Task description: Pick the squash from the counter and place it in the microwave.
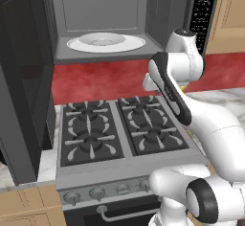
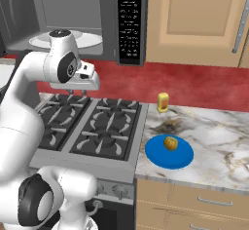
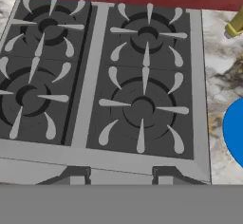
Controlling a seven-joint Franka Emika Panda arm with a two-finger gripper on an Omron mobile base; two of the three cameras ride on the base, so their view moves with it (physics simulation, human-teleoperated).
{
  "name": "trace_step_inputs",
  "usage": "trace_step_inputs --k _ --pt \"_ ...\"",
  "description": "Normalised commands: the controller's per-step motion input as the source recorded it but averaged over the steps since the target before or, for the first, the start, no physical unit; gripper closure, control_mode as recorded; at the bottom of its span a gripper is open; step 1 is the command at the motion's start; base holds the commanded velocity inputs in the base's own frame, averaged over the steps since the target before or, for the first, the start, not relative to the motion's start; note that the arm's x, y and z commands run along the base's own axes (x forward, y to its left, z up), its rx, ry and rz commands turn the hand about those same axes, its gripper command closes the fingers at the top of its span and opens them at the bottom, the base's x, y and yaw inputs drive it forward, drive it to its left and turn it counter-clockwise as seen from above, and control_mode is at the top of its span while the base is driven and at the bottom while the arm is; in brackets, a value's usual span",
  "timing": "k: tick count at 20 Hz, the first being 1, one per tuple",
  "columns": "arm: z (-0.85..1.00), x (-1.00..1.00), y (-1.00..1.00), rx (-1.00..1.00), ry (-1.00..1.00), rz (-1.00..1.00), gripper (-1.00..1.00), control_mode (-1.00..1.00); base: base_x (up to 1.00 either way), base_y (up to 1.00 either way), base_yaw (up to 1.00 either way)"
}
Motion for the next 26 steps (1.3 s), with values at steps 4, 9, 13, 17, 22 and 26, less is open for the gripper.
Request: trace_step_inputs --k 4,9,13,17,22,26 --pt "-0.02 -0.03 -0.01 0.00 -0.02 0.00 -1.00 -1.00 0.00 0.00 0.00" --pt "-0.09 -0.50 -0.29 0.03 -0.08 0.00 -1.00 -1.00 0.00 0.00 0.00" --pt "-0.23 -0.57 -1.00 0.02 0.00 0.00 -1.00 -1.00 0.00 0.00 0.00" --pt "-0.45 -0.35 -1.00 0.00 0.04 0.00 -1.00 -1.00 0.00 0.00 0.00" --pt "-0.68 0.10 -1.00 0.07 0.16 -0.07 -1.00 -1.00 0.00 0.00 0.00" --pt "-0.64 0.26 -0.99 0.13 0.10 -0.10 -1.00 -1.00 0.00 0.00 0.00"
